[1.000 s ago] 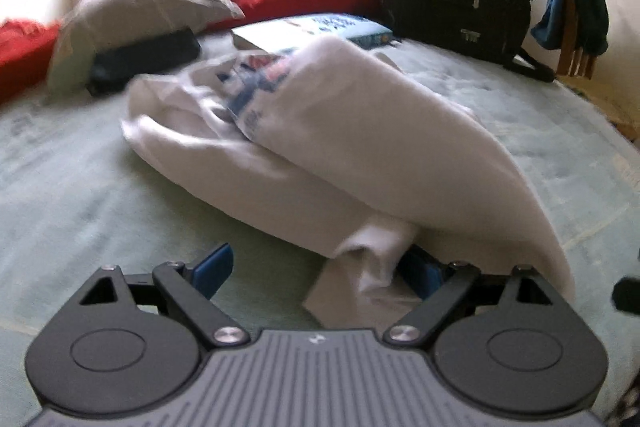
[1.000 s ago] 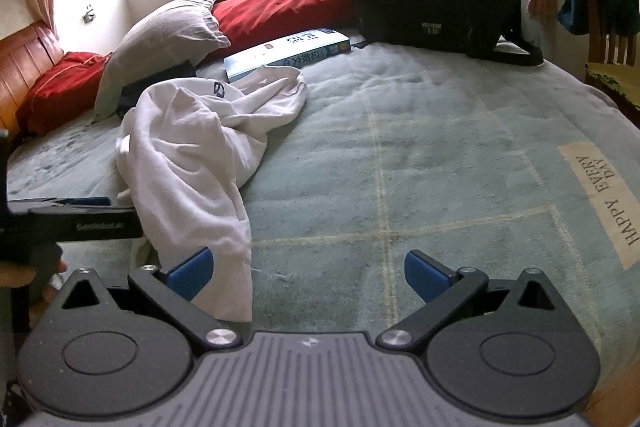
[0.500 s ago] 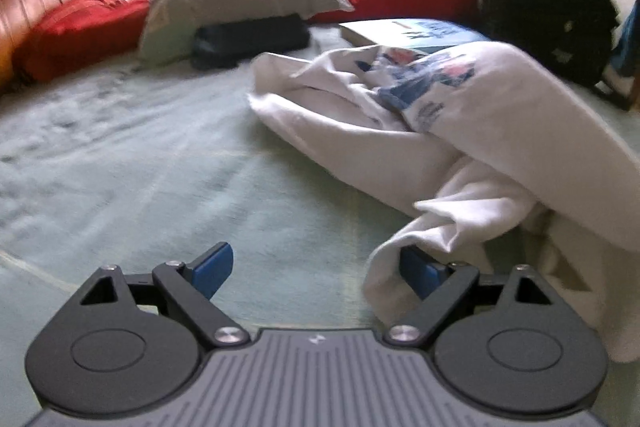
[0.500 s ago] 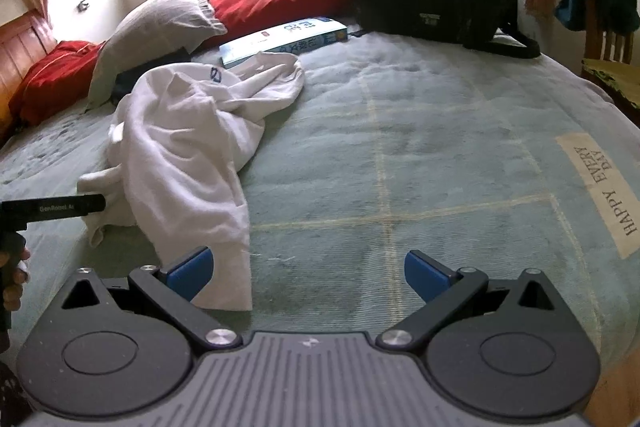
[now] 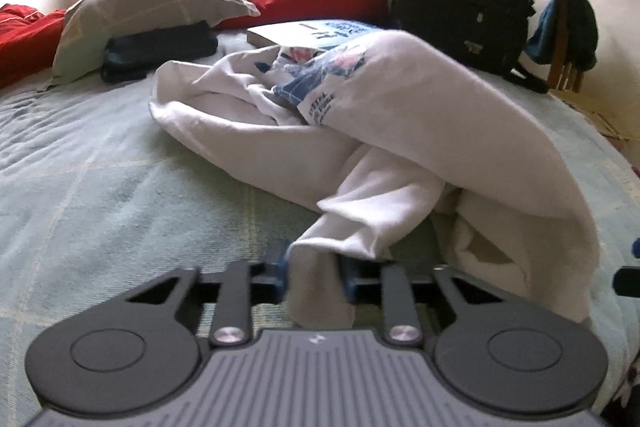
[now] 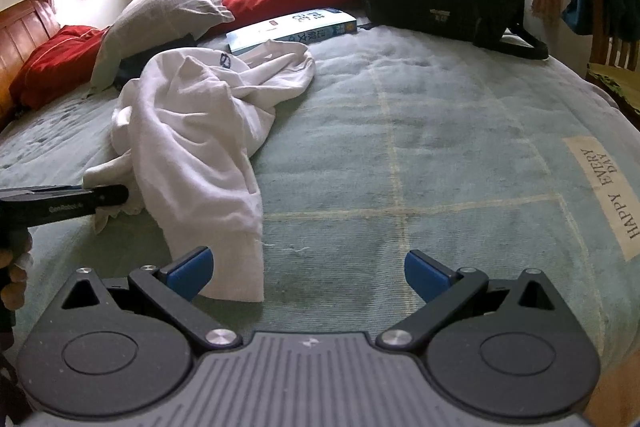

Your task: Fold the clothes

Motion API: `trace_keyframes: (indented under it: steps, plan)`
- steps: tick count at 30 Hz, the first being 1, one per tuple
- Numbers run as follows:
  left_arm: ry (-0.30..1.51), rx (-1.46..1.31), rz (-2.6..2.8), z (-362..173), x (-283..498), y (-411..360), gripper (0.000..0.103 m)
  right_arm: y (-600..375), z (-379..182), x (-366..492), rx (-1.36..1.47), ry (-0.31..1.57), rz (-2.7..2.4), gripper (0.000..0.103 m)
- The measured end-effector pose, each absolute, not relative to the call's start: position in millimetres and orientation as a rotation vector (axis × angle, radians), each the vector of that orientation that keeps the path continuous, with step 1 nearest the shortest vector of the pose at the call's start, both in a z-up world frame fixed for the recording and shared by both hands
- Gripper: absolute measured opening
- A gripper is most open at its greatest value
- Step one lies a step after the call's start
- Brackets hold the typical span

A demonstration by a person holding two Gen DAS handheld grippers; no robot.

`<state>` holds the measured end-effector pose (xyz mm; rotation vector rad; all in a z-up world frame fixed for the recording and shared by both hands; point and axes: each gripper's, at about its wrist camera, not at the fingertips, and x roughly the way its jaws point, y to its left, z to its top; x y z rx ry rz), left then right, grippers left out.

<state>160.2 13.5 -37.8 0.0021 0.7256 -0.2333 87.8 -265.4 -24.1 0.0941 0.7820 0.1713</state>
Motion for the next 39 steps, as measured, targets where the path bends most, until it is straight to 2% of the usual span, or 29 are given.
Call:
trace_keyframes:
  steps: [7, 20, 39]
  plan:
    - [0.710, 0.050, -0.202, -26, 150, 40, 0.009, -244, -14, 81, 0.045, 0.766, 0.244, 0.103]
    - [0.745, 0.028, -0.006, -14, 134, 151, 0.008, -203, -4, 73, -0.046, 0.768, 0.312, 0.103]
    - [0.857, -0.168, 0.230, -8, 161, 331, 0.008, -165, 0, 73, -0.148, 0.783, 0.309, 0.103]
